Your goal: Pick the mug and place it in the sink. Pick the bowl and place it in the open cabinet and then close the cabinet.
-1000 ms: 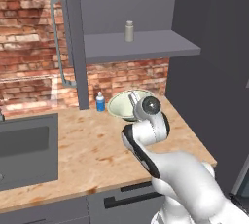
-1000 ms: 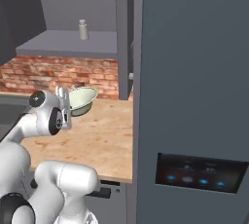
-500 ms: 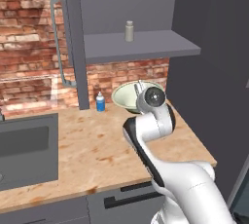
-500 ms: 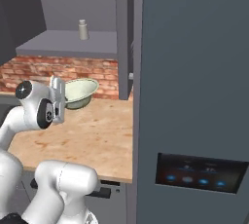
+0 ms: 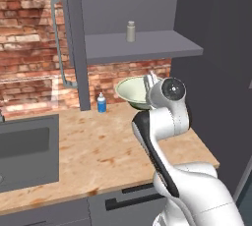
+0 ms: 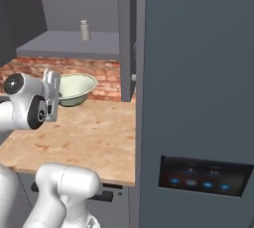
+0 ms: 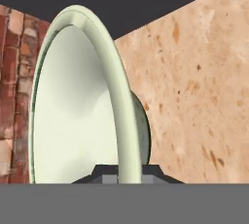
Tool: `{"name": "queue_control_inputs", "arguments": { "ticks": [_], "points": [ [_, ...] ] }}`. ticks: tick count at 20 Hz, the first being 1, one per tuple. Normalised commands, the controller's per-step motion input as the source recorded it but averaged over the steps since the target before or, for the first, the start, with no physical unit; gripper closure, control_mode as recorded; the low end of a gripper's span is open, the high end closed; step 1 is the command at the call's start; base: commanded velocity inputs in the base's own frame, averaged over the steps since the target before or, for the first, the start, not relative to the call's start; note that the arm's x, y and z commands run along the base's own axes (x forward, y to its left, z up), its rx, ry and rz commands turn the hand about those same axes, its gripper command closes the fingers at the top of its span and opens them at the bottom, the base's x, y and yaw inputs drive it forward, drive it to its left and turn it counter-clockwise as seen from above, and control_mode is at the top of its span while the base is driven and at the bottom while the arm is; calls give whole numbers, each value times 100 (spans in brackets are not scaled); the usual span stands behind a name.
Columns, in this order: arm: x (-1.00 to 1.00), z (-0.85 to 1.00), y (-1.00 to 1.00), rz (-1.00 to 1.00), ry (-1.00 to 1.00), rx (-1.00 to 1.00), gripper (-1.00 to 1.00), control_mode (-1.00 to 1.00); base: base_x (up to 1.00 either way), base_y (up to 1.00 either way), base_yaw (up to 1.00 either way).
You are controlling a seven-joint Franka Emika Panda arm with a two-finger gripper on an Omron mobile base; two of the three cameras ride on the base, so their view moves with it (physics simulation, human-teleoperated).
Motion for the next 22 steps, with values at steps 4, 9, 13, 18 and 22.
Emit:
{"name": "queue_control_inputs", "arguments": {
  "ticks": [4, 9, 13, 18, 22],
  "points": [
    [-40, 51, 0, 0, -10, 5, 100, -100, 0, 0, 0],
    [-27, 53, 0, 0, -12, 1, 100, -100, 0, 0, 0],
    [-12, 54, -1, 0, -10, 1, 100, -100, 0, 0, 0],
    [-6, 48, -5, 0, -9, 1, 100, -100, 0, 0, 0],
    [0, 34, 0, 2, -3, 0, 100, -100, 0, 0, 0]
  ]
}}
